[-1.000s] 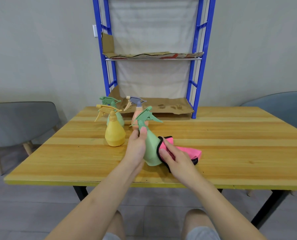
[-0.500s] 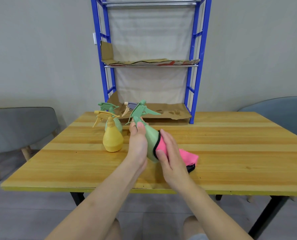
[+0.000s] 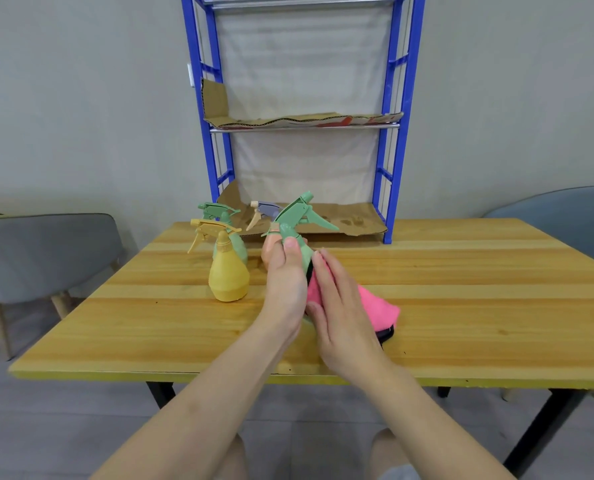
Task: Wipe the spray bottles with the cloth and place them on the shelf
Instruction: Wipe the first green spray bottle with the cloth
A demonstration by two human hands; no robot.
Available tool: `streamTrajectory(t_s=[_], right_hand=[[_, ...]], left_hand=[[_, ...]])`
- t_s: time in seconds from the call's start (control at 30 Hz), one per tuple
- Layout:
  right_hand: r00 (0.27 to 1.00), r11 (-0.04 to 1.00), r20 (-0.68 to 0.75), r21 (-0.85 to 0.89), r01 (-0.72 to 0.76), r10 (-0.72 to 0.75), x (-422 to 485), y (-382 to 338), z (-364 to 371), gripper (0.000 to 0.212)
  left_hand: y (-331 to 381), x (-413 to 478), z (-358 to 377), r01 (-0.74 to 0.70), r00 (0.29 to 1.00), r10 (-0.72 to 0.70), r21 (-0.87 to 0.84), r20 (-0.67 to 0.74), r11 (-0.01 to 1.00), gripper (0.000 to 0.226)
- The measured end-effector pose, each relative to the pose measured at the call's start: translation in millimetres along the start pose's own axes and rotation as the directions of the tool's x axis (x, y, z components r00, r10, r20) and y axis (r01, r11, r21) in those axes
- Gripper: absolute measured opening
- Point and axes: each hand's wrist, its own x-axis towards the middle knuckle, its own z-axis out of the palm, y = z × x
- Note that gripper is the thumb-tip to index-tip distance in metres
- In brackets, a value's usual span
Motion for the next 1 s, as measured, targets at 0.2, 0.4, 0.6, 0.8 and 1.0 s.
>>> streamTrajectory(t_s=[0.2,0.4,0.6,0.8,1.0], right_hand=[[0.943,0.782,0.104,0.535,-0.322,0.317,10.2,-6.4,0.7,0.05],[0.785,0.187,0.334,0.853,-0.487,0.522,12.1,-5.9,2.2,0.044],[0.933,0.77,0.052,0.549,-0.325,0.357,-3.5,-21.7,8.8,0.053],[0.994,0.962,-0.086,0.269,-0.046,0.072,-0.9,-7.4,6.4,0.06],[0.861,0.362,0.204,0.844,-0.396,0.466,15.0,-12.3,-0.9,0.075]], left_hand=[[8.3,1.7,-10.2,-0.025,0.997,0.028,-0.047,0.065,0.999,0.051],[10.2,2.1,-17.7,-0.05,0.987,0.066,-0.104,0.15,0.993,0.045],[13.7,1.5,-9.5,0.014,0.999,-0.006,-0.19,0.045,0.982,0.049],[17.8,3.3,-5.7,-0.02,0.999,0.023,-0.145,0.024,0.989,0.051],[33.8,8.4,-4.6,-0.075,0.991,0.096,-0.196,0.098,0.978,0.047]])
